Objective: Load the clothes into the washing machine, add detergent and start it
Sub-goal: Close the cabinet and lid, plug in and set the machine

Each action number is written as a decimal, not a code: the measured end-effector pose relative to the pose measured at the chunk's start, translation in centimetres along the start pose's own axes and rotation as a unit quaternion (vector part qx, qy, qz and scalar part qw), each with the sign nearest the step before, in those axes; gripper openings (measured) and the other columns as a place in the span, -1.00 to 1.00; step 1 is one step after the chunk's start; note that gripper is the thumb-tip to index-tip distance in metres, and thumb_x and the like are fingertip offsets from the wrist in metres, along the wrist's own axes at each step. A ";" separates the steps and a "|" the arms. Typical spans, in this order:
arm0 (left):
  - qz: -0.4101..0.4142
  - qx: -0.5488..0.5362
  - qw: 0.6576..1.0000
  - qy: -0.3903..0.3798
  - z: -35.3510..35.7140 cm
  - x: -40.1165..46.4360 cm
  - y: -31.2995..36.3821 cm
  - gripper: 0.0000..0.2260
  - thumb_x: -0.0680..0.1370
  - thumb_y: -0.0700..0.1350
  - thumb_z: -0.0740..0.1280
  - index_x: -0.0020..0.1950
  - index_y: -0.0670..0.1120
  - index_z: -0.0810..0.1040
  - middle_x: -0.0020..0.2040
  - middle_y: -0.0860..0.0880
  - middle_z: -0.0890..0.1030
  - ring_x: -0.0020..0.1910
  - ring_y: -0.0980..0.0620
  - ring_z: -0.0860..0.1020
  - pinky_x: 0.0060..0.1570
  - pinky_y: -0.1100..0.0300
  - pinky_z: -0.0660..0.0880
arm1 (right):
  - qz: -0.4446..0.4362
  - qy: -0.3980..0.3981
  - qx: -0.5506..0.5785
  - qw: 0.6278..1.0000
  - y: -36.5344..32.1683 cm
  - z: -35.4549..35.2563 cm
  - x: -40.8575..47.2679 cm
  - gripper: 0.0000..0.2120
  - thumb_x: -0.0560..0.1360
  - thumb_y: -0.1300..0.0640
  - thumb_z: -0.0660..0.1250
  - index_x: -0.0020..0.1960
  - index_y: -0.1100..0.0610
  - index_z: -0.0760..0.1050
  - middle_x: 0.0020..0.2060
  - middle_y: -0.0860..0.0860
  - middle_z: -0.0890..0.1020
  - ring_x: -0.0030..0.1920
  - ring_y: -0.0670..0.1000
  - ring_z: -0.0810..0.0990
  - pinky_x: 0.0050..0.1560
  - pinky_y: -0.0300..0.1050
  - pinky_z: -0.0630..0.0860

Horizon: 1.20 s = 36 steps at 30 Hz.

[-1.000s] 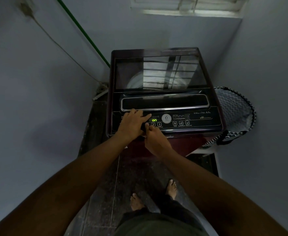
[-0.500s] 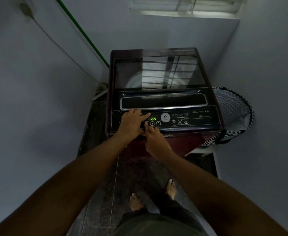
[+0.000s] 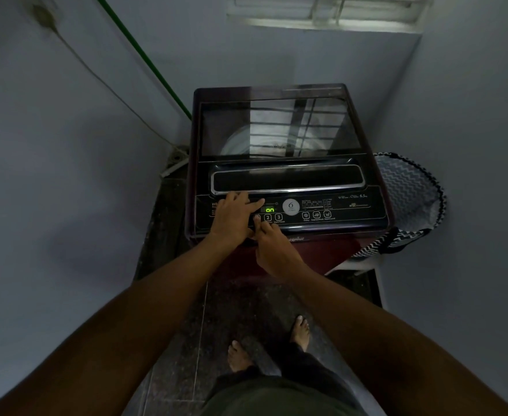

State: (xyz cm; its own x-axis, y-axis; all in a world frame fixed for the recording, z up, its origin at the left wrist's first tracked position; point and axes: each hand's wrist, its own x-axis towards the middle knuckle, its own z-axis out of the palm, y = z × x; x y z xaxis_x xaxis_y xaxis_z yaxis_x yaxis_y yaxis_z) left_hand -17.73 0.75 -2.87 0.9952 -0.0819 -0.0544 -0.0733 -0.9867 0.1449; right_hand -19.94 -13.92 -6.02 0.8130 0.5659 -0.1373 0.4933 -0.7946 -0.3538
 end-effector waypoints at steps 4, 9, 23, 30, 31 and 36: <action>-0.009 -0.011 1.000 0.008 0.2 -0.2 0.1 -0.27 0.38 0.06 0.51 0.50 0.18 0.27 0.34 0.01 0.38 0.34 -0.06 0.30 0.34 0.01 0.32 | 0.002 -0.003 -0.003 1.000 0.0 0.1 0.1 -0.28 0.50 0.24 0.24 0.56 0.27 -0.01 0.28 0.07 0.37 0.16 0.05 0.37 0.19 -0.01 0.48; -0.005 -0.018 1.000 0.011 0.0 -0.2 0.1 -0.28 0.38 0.04 0.51 0.49 0.17 0.29 0.34 0.01 0.38 0.33 -0.05 0.31 0.33 0.03 0.31 | 0.002 -0.002 -0.016 1.000 0.1 0.0 0.2 -0.28 0.47 0.25 0.25 0.55 0.29 0.02 0.26 0.09 0.40 0.11 0.06 0.38 0.12 -0.03 0.52; -0.011 -0.029 0.999 0.015 0.2 -0.3 0.1 -0.26 0.37 0.01 0.53 0.49 0.17 0.29 0.31 0.01 0.39 0.30 -0.05 0.32 0.32 0.05 0.32 | 0.004 0.001 -0.011 1.000 -0.1 0.0 -0.1 -0.26 0.47 0.25 0.25 0.55 0.32 -0.01 0.27 0.10 0.39 0.13 0.07 0.38 0.16 0.00 0.49; -0.010 -0.030 0.999 0.016 0.2 -0.2 0.1 -0.27 0.37 0.02 0.53 0.49 0.16 0.31 0.31 0.00 0.40 0.31 -0.06 0.32 0.34 0.04 0.33 | 0.003 0.000 -0.027 1.000 -0.1 0.0 -0.1 -0.25 0.49 0.21 0.25 0.55 0.31 -0.05 0.26 0.08 0.39 0.13 0.06 0.38 0.16 0.00 0.48; -0.011 -0.032 0.999 0.017 0.2 -0.2 0.1 -0.27 0.37 0.01 0.53 0.48 0.16 0.31 0.31 0.00 0.40 0.31 -0.06 0.32 0.33 0.04 0.33 | 0.004 -0.001 -0.026 1.000 -0.2 0.0 -0.1 -0.25 0.48 0.21 0.25 0.55 0.32 -0.05 0.26 0.08 0.39 0.13 0.06 0.38 0.16 0.00 0.49; -0.016 -0.041 0.999 0.018 0.5 -0.2 0.1 -0.28 0.37 0.01 0.53 0.48 0.17 0.31 0.31 0.01 0.40 0.30 -0.06 0.33 0.33 0.03 0.34 | 0.007 0.005 -0.027 1.000 -0.1 0.2 0.0 -0.25 0.47 0.21 0.25 0.55 0.31 -0.02 0.24 0.09 0.40 0.11 0.06 0.38 0.14 0.00 0.49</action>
State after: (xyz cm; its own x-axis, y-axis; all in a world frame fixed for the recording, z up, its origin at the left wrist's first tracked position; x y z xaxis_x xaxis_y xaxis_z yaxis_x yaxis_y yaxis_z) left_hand -17.99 0.61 -3.31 0.9987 -0.0438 -0.0251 -0.0370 -0.9739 0.2241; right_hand -20.03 -13.77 -6.14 0.8227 0.5527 -0.1334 0.4976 -0.8134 -0.3012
